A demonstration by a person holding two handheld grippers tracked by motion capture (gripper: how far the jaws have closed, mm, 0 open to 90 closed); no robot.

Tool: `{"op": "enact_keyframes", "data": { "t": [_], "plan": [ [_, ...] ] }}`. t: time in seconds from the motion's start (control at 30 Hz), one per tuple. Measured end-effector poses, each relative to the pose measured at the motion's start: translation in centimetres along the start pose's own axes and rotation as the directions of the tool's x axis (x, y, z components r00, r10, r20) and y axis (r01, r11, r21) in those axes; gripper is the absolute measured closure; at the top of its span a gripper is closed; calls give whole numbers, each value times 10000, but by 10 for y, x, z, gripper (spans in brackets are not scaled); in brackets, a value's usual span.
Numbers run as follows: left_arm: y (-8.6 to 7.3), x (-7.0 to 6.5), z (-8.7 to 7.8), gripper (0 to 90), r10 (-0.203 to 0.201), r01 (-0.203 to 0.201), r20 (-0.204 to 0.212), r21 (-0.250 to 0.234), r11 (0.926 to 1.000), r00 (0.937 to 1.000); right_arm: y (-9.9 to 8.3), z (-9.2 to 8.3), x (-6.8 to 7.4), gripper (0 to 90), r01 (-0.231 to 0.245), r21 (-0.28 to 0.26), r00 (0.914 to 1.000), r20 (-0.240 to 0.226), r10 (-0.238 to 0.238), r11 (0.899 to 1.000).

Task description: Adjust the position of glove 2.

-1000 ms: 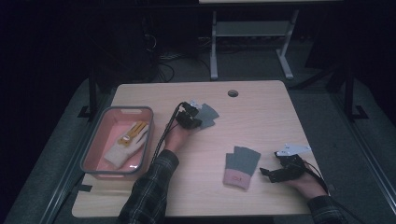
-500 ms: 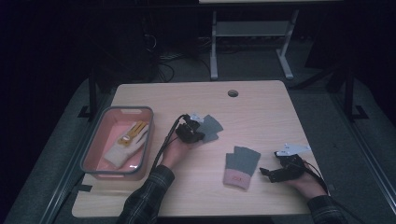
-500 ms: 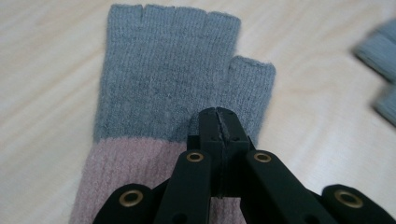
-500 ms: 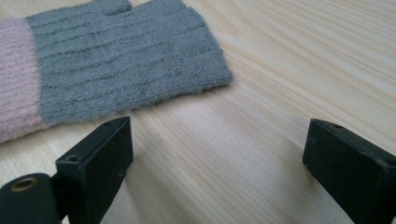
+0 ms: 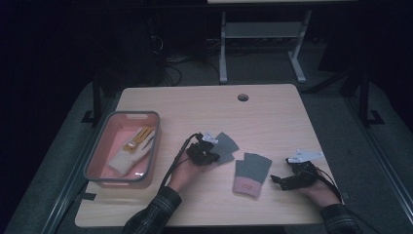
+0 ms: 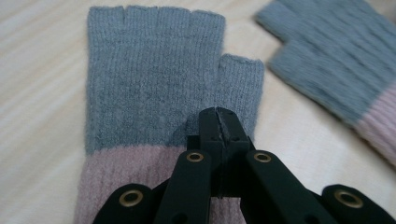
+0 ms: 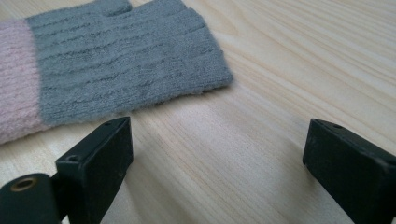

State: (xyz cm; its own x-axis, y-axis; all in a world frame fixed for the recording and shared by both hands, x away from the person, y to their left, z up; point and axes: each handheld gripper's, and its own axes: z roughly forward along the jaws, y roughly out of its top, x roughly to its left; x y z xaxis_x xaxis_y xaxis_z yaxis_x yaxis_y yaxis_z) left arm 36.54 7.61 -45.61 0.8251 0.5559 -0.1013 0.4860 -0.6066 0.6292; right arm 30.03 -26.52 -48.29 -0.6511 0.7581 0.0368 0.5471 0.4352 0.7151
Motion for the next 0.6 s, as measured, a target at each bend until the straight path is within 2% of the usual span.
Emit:
{"op": "enact_keyframes", "data": {
  "t": [0.13,0.23,0.33,0.47,0.57,0.6],
  "plan": [
    [-2,-9,-2,896,290,-291,133,65,9996,9995,0,0,0,82,-4,1,10000,1,4,10000],
    [-1,-7,-7,871,294,-293,20,-194,9994,9996,0,0,0,82,-43,-9,10000,-6,43,10000],
    [1,3,-14,815,202,-213,-324,-354,9991,9993,0,0,0,82,-9,-2,10000,0,9,10000],
    [-1,24,-22,728,-253,211,-705,-590,9980,9972,0,0,0,82,-11,-4,10000,-1,11,10000],
    [-5,38,-25,643,-640,592,-778,-627,9963,9949,0,0,0,82,1,1,10000,3,-1,10000],
    [-7,41,-24,619,-795,752,-686,-639,9951,9945,0,0,0,82,-36,-9,10000,-3,36,10000]
  ]
}}
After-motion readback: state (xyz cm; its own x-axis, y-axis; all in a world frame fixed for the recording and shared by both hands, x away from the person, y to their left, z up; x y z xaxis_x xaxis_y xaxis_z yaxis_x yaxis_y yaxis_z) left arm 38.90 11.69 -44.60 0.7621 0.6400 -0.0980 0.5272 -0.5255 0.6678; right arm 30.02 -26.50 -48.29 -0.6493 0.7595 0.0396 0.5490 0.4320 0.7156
